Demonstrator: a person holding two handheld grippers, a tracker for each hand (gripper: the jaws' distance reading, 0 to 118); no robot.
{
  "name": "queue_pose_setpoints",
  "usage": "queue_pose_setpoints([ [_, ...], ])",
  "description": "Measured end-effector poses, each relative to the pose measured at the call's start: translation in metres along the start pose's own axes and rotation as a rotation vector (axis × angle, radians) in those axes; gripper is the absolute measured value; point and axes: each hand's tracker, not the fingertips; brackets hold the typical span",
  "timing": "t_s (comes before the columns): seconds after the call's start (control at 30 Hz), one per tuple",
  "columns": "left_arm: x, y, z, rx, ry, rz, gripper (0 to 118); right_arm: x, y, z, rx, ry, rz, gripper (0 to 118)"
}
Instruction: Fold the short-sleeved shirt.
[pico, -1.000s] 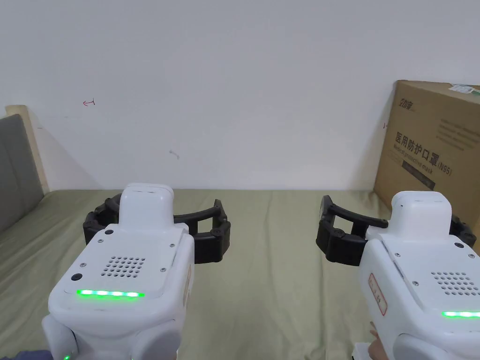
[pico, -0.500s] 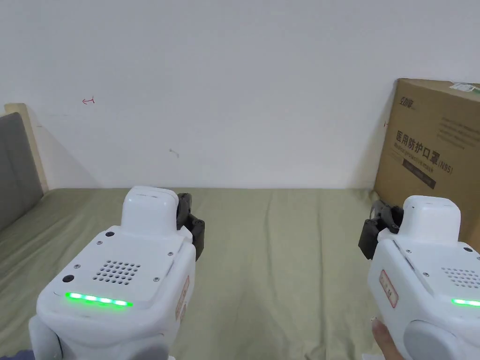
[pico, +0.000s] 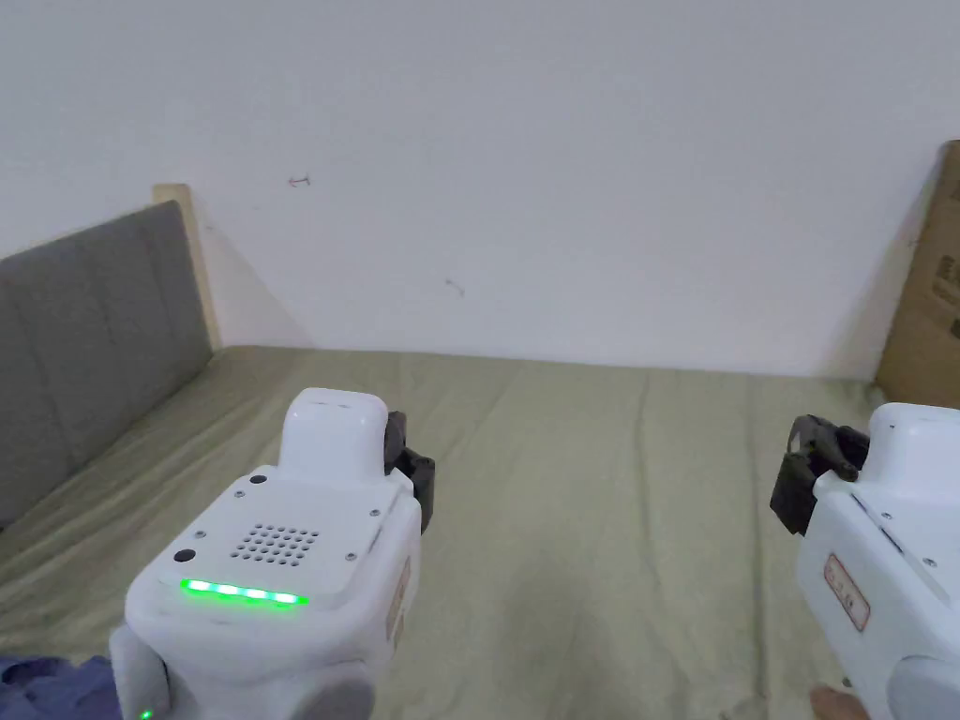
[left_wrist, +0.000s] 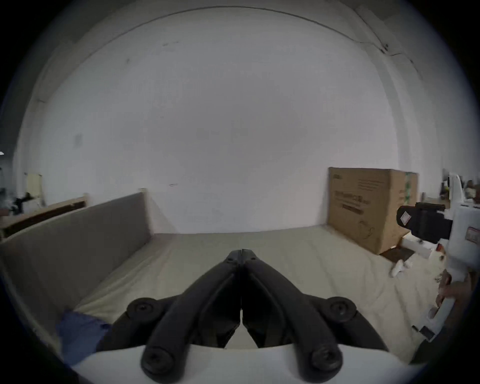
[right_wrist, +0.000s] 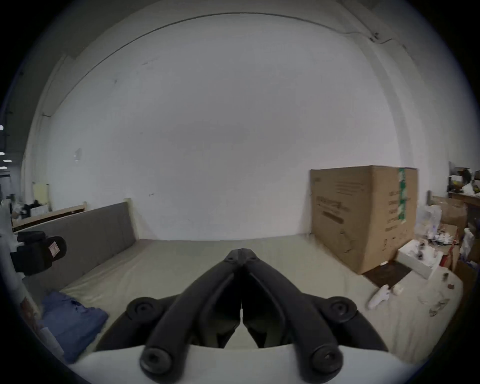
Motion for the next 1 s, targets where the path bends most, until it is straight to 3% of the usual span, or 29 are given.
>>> queue_pose_setpoints([
  [0.07, -0.033, -0.002, 0.020, 0.001, 0.142, -0.031, 0, -0.042, -0.004, -0.011, -0.041, 0.067, 0.029, 0],
  [0.2, -0.097, -0.003, 0.063, 0.047, 0.302, 0.085, 0, -0.118, -0.004, -0.009, -0.043, 0.337, -0.008, 0],
  [0.37, -0.130, -0.011, 0.091, 0.061, 0.411, 0.108, 0, -0.174, 0.000, 0.001, 0.009, 0.488, 0.133, 0],
  [0.5, -0.161, -0.014, 0.094, 0.027, 0.420, 0.124, 0, -0.174, -0.003, 0.000, -0.010, 0.508, 0.155, 0],
  [0.6, -0.217, -0.027, 0.072, -0.227, 0.356, 0.250, 0, -0.158, -0.011, -0.007, -0.062, 0.489, 0.165, 0],
  [0.73, -0.294, -0.089, 0.025, -0.720, 0.111, 0.544, 0, -0.137, -0.028, -0.022, -0.175, 0.441, 0.187, 0],
  [0.8, -0.311, -0.126, 0.016, -0.792, 0.167, 0.571, 0, -0.132, -0.033, -0.025, -0.231, 0.423, 0.175, 0],
  [0.83, -0.315, -0.144, 0.010, -0.833, 0.202, 0.581, 7, -0.130, -0.037, -0.029, -0.258, 0.416, 0.167, 0],
  [0.87, -0.324, -0.159, 0.004, -0.853, 0.225, 0.611, 27, -0.129, -0.041, -0.033, -0.279, 0.410, 0.163, 0],
  [0.9, -0.332, -0.174, -0.002, -0.866, 0.262, 0.629, 75, -0.128, -0.044, -0.035, -0.292, 0.404, 0.161, 0],
  [0.93, -0.338, -0.189, -0.009, -0.885, 0.284, 0.641, 106, -0.128, -0.047, -0.038, -0.299, 0.399, 0.161, 0],
  [0.97, -0.339, -0.203, -0.014, -0.908, 0.308, 0.657, 114, -0.129, -0.050, -0.041, -0.305, 0.393, 0.161, 0],
  [1.0, -0.342, -0.214, -0.019, -0.904, 0.323, 0.644, 110, -0.131, -0.053, -0.044, -0.310, 0.387, 0.161, 0],
])
